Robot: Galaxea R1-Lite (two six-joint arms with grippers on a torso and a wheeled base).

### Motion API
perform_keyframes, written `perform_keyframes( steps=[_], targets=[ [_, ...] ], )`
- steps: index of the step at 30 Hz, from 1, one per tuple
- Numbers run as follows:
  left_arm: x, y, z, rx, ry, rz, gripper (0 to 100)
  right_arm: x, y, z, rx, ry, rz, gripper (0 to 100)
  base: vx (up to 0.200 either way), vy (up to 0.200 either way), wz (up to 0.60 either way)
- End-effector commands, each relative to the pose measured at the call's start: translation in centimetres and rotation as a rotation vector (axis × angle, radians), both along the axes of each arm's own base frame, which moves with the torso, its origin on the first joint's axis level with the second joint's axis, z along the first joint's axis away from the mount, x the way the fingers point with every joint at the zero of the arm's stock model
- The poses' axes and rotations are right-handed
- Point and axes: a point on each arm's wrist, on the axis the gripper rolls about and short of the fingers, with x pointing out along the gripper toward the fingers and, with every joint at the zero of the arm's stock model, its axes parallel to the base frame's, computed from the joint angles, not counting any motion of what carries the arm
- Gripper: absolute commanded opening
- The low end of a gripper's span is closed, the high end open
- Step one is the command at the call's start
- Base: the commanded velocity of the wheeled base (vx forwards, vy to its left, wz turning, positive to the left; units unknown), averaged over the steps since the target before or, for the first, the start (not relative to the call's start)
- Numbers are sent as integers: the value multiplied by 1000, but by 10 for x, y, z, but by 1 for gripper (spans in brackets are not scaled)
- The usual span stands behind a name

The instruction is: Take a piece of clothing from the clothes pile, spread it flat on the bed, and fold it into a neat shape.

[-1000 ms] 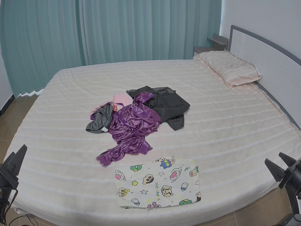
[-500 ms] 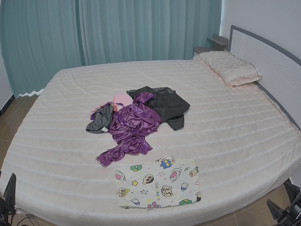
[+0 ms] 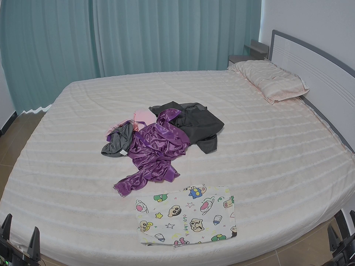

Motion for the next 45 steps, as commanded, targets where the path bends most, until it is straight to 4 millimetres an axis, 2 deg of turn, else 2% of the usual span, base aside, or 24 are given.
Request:
perform_keyframes(
  steps=[1,4,22,29,45],
  targets=[
    [1,-1,-10,11,27,-56,100,2,1,-4,6,-5,35,100,0,0,0],
    [1,-1,-12,3,48,-63,100,6,1,-6,-27,-70,33,100,0,0,0],
    [1,-2,-12,-18,47,-69,100,6,0,-9,13,-37,22,100,0,0,0],
    [1,-1,-12,-63,42,-63,100,-2,-1,-11,34,-138,104,100,0,0,0],
    [1,-1,-12,-20,45,-59,100,-2,-2,-11,40,-140,96,100,0,0,0]
  ],
)
